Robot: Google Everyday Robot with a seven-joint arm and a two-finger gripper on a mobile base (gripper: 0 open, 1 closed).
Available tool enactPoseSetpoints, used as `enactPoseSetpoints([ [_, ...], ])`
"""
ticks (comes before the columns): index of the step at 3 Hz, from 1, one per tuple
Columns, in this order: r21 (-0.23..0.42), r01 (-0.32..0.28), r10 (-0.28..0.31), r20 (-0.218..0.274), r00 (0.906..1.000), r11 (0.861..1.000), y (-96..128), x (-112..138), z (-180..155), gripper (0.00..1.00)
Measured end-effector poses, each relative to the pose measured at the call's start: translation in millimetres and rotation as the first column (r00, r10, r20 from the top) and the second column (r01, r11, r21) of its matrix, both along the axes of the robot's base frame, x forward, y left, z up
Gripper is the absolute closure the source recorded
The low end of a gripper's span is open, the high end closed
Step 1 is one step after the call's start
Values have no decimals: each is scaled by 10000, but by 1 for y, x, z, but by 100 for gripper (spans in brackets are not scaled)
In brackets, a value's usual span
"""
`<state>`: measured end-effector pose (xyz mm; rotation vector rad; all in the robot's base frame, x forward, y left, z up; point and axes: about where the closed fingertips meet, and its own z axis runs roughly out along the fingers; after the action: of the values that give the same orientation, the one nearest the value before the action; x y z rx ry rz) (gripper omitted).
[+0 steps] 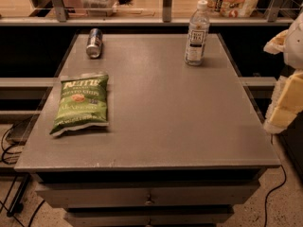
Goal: Knock blue plastic bottle over
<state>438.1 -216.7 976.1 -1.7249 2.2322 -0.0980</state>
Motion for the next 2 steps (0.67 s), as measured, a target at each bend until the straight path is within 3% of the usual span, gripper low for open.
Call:
enactPoseSetpoints([
  [1,0,0,0,2,10000,10000,0,0,0,0],
  [2,446,98,-110,263,9996,9990,0,4,5,0],
])
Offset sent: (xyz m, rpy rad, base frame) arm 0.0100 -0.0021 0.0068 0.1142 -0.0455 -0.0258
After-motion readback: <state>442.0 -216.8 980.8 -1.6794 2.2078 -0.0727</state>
